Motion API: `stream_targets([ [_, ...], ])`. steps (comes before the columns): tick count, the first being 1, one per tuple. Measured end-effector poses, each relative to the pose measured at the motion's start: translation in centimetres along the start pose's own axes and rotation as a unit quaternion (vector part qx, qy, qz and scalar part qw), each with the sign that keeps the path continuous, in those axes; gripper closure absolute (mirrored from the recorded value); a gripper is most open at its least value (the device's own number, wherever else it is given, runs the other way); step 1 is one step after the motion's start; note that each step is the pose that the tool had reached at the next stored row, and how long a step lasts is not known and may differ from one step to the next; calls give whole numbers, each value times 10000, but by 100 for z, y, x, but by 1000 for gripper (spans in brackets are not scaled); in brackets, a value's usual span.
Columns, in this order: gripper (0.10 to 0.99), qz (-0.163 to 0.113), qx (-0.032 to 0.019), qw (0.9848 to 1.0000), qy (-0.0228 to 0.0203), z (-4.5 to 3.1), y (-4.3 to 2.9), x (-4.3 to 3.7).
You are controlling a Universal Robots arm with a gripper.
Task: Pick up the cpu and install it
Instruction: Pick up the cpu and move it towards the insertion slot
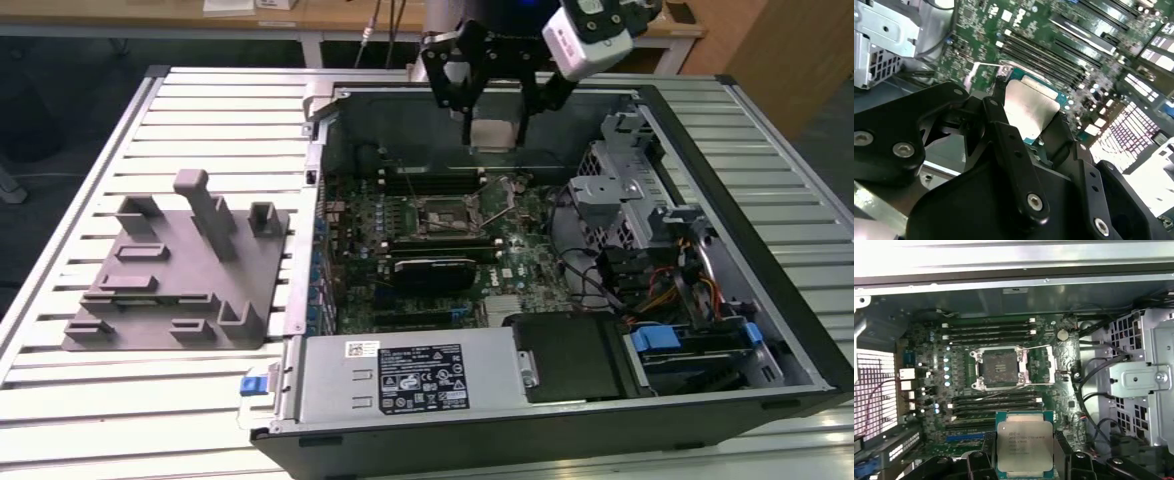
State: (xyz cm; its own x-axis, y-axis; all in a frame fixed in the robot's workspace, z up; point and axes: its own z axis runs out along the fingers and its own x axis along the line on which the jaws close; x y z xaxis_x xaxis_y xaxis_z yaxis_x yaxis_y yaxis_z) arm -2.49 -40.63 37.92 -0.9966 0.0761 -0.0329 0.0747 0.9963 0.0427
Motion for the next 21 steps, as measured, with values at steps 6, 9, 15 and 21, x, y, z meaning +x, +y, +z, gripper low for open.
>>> stream_targets([
  [6, 545, 1, 3, 10000, 24, 86, 9, -159],
  [9, 545, 1, 3, 10000, 28, 141, 8, -179],
  [15, 545, 1, 4, 10000, 29, 250, 6, -168],
  [21, 545, 2, 5, 10000, 29, 357, 5, -102],
])
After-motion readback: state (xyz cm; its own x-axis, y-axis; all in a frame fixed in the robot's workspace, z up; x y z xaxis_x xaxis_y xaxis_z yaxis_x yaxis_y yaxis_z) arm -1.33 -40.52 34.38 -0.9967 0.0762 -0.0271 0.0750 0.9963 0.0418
